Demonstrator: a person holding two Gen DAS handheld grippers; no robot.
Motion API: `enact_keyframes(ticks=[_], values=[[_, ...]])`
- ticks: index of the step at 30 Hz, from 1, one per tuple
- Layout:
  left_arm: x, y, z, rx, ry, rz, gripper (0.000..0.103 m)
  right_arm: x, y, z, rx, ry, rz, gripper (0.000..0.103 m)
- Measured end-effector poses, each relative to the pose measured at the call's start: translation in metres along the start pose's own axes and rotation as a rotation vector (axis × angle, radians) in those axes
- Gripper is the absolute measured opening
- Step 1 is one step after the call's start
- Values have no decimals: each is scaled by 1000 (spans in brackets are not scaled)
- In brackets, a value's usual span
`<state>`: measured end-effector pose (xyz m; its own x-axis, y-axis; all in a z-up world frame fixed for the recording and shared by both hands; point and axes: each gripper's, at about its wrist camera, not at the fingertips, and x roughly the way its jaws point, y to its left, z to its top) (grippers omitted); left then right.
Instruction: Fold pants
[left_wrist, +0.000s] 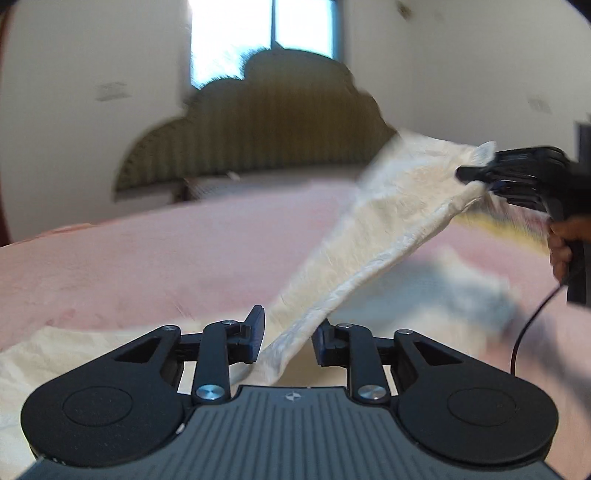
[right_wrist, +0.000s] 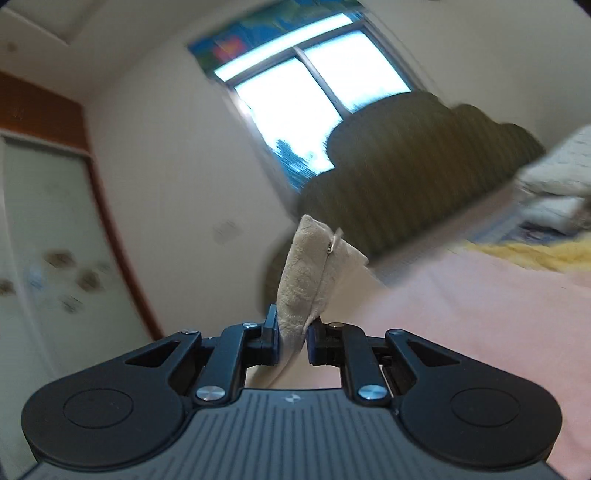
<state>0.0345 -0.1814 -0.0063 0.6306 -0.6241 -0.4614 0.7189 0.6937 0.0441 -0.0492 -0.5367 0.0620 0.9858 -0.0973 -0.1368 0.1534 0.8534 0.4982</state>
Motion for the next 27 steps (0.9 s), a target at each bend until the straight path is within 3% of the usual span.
enact_keyframes(ticks=[2,4,7,9,14,17,18,20,22,24,25,26,27], values=[[12,-11,-16,26,102,-74,30,5,-38,-26,90,190,-204,14],[18,-19,-30,50,154,-101,30,-3,-78,-59,258,295,-318,14],[13,-24,-32,106,137,-94,30,-26,-96,-82,364,251,-288,11],[11,-20,-30,101,139,-106,31,-27,-91,-78,327,255,-304,11],[12,-22,-37,128,143,-109,31,-34,-85,-74,307,253,-335,18],[7,-21,-38,139,133,-122,30,-52,-97,-73,403,236,-313,20],[6,-19,-38,134,126,-130,25,-63,-99,-72,418,219,-342,24],[5,-18,-38,126,120,-138,16,-83,-94,-65,347,157,-458,32],[3,-17,-39,131,109,-145,13,-91,-75,-52,165,105,-598,33],[1,-19,-40,147,101,-142,13,-81,-52,-42,11,110,-565,33],[0,-19,-40,151,99,-140,13,-70,-38,-39,-59,146,-512,43],[0,-20,-40,151,100,-140,13,-57,-26,-38,-112,183,-463,64],[-1,-20,-41,152,101,-139,13,-43,-17,-38,-152,217,-414,74]])
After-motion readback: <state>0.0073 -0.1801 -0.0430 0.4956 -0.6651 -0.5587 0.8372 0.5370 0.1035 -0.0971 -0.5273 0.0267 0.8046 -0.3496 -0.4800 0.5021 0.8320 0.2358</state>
